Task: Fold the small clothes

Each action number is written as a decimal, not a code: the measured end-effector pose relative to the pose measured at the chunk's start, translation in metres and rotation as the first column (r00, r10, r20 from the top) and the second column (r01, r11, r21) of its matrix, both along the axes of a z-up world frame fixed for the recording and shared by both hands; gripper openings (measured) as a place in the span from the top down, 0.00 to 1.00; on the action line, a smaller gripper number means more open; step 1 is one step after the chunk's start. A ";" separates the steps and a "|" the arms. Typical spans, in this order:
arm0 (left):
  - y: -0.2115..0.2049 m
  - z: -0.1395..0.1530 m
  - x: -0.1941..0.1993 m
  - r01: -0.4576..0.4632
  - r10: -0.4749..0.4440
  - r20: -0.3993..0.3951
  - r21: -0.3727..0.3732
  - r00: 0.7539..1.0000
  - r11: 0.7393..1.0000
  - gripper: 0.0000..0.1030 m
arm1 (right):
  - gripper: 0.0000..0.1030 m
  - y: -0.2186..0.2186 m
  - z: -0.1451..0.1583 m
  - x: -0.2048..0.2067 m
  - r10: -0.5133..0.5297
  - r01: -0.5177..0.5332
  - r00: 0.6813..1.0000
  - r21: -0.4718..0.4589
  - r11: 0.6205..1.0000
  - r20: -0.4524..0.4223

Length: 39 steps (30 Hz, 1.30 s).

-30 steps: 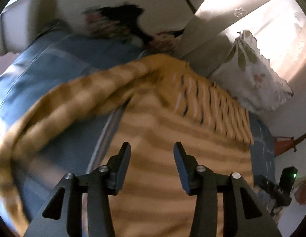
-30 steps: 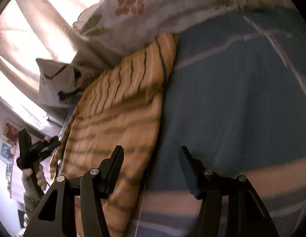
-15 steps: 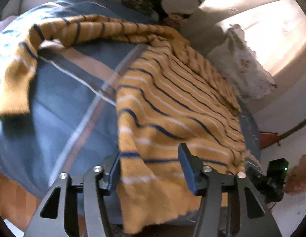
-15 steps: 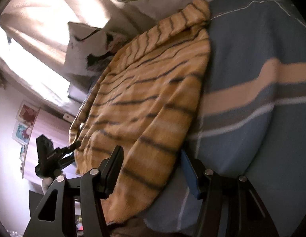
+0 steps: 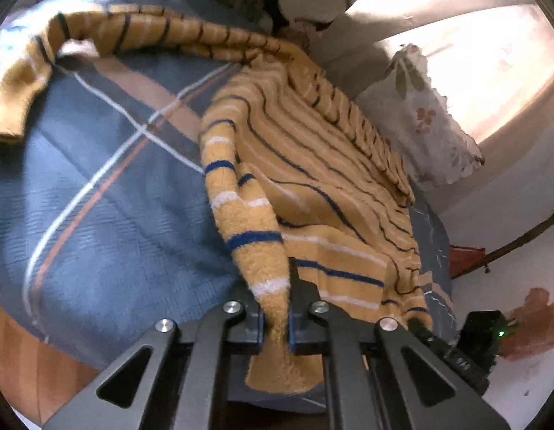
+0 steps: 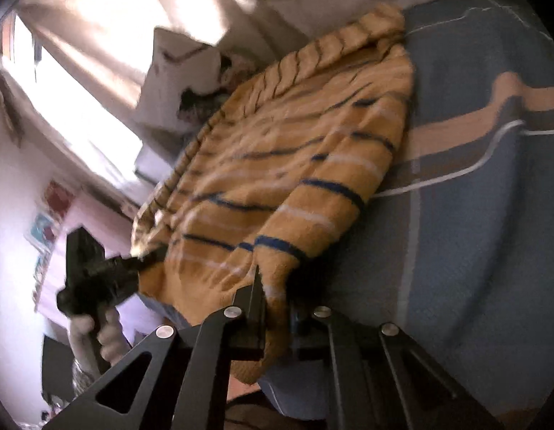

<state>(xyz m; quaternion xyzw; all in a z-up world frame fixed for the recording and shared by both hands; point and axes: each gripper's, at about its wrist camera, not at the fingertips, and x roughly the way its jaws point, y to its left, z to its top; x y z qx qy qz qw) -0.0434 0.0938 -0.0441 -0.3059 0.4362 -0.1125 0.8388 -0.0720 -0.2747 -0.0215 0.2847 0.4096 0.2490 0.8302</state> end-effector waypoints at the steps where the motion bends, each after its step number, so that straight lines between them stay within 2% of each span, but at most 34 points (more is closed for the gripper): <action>1: -0.002 0.006 -0.007 0.000 0.000 0.014 0.004 1.000 1.000 0.92 | 0.91 -0.008 0.005 -0.006 -0.003 0.003 1.000 0.009 1.000 0.015; 6: -0.010 0.024 -0.036 0.012 -0.014 0.074 0.035 0.997 0.999 0.92 | 0.92 -0.044 0.018 -0.043 -0.019 0.017 0.999 0.040 0.999 0.049; 11: -0.021 0.009 -0.052 0.035 -0.039 0.046 0.074 0.998 0.997 0.91 | 0.92 -0.049 0.003 -0.061 -0.006 0.007 1.000 -0.020 1.000 0.021; 14: -0.013 -0.002 -0.053 0.042 -0.043 0.037 0.044 0.998 0.998 0.91 | 0.88 -0.056 -0.003 -0.061 -0.032 0.032 0.999 -0.038 0.999 -0.005; 16: -0.006 -0.001 -0.057 0.046 -0.047 0.051 0.030 0.998 0.999 0.89 | 0.88 -0.066 0.009 -0.062 -0.054 0.055 0.998 -0.070 0.996 0.020; 17: 0.000 0.003 -0.059 0.043 -0.045 0.067 0.030 0.997 0.999 0.85 | 0.88 -0.072 0.017 -0.062 -0.071 0.075 0.997 -0.087 0.993 0.040; 18: 0.008 0.008 -0.062 0.028 -0.031 0.090 0.037 0.996 0.999 0.81 | 0.84 -0.078 0.027 -0.062 -0.095 0.102 0.993 -0.106 0.989 0.066; 19: 0.016 0.013 -0.065 0.004 -0.009 0.110 0.047 0.994 0.999 0.77 | 0.75 -0.084 0.035 -0.062 -0.113 0.122 0.990 -0.120 0.985 0.083; 21: 0.040 0.026 -0.067 -0.086 0.073 0.158 0.076 0.985 0.993 0.56 | 0.63 -0.092 0.053 -0.054 -0.145 0.164 0.981 -0.149 0.975 0.126; 22: 0.052 0.031 -0.065 -0.132 0.115 0.174 0.087 0.978 0.987 0.52 | 0.61 -0.092 0.059 -0.049 -0.146 0.167 0.980 -0.157 0.973 0.137; 26: 0.100 0.035 -0.045 -0.286 0.261 0.173 0.141 0.950 0.948 0.50 | 0.61 -0.069 0.070 -0.017 -0.098 0.121 0.987 -0.184 0.975 0.130; 28: 0.116 0.033 -0.030 -0.340 0.308 0.169 0.211 0.936 0.916 0.47 | 0.61 -0.052 0.072 -0.002 -0.060 0.084 0.990 -0.202 0.976 0.125; 30: 0.128 0.027 -0.011 -0.369 0.337 0.154 0.304 0.929 0.878 0.47 | 0.61 -0.033 0.073 0.012 -0.022 0.050 0.992 -0.223 0.974 0.125; 32: 0.134 0.019 0.008 -0.359 0.338 0.124 0.391 0.933 0.847 0.47 | 0.61 -0.018 0.072 0.022 0.007 0.021 0.993 -0.229 0.973 0.119; 36: 0.141 -0.003 0.038 -0.305 0.323 0.051 0.492 0.945 0.816 0.47 | 0.61 0.002 0.067 0.041 0.039 -0.013 0.994 -0.239 0.971 0.102; 37: 0.141 -0.003 0.041 -0.301 0.314 0.063 0.511 0.947 0.805 0.50 | 0.61 0.005 0.066 0.046 0.039 -0.013 0.994 -0.248 0.969 0.099; 38: 0.143 -0.002 0.045 -0.284 0.304 0.052 0.529 0.951 0.799 0.73 | 0.61 0.006 0.064 0.049 0.039 -0.013 0.995 -0.252 0.968 0.096; 39: 0.148 -0.001 0.047 -0.271 0.301 0.032 0.528 0.953 0.805 0.86 | 0.61 0.008 0.062 0.053 0.038 -0.014 0.995 -0.254 0.967 0.090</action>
